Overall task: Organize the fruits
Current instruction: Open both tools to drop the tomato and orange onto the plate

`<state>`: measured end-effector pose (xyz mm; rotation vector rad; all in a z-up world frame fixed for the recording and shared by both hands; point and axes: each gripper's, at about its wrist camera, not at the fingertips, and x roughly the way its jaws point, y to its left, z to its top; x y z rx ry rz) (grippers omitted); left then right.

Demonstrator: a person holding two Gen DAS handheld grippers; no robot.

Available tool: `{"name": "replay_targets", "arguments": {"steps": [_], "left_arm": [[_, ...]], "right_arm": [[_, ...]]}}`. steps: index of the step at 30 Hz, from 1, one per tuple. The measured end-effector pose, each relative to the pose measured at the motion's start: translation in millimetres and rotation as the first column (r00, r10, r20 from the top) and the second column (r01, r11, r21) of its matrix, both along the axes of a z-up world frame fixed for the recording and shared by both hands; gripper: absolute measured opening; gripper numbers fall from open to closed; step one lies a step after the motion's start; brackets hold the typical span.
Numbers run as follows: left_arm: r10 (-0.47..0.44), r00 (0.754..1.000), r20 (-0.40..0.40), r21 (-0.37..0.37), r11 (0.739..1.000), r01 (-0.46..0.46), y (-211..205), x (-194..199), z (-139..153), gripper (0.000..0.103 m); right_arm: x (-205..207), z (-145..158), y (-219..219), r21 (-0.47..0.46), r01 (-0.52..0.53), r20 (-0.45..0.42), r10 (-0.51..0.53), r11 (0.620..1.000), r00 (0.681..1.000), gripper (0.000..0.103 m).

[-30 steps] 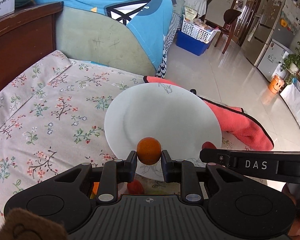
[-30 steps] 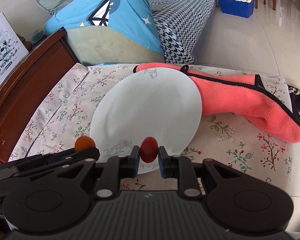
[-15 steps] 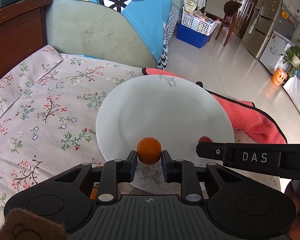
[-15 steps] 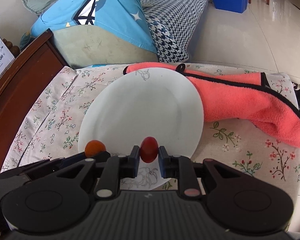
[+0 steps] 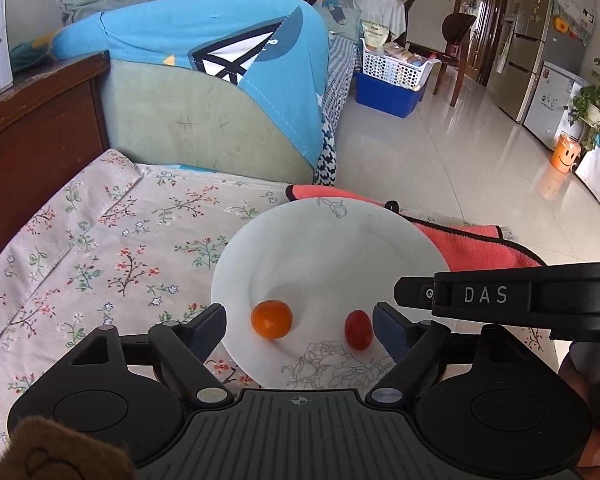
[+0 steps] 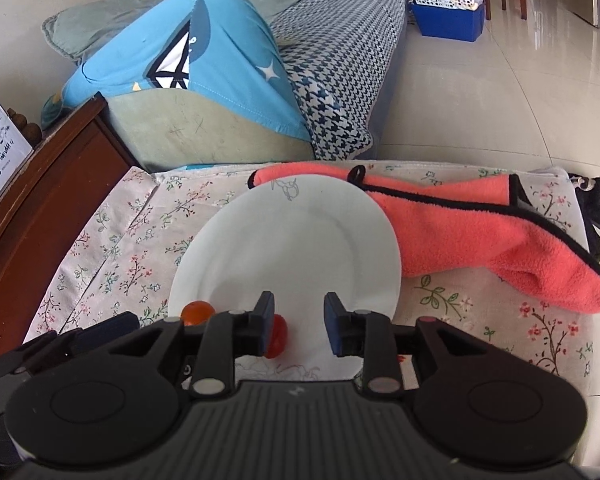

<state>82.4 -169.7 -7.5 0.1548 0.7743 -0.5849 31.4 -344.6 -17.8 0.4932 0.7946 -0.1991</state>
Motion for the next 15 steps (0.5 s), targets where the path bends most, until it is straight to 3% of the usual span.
{"name": "replay_targets", "arguments": {"steps": [8, 15], "left_arm": [[-0.006, 1.0, 0.028, 0.128, 0.992, 0.002, -1, -22, 3, 0.086], [-0.015, 0.999, 0.039, 0.157, 0.987, 0.009, 10, -43, 9, 0.087]], "right_arm": [[-9, 9, 8, -0.011, -0.009, -0.013, 0.009, 1.0, 1.0, 0.033], [-25, 16, 21, -0.005, -0.019, -0.014, 0.019, 1.0, 1.0, 0.035]]}}
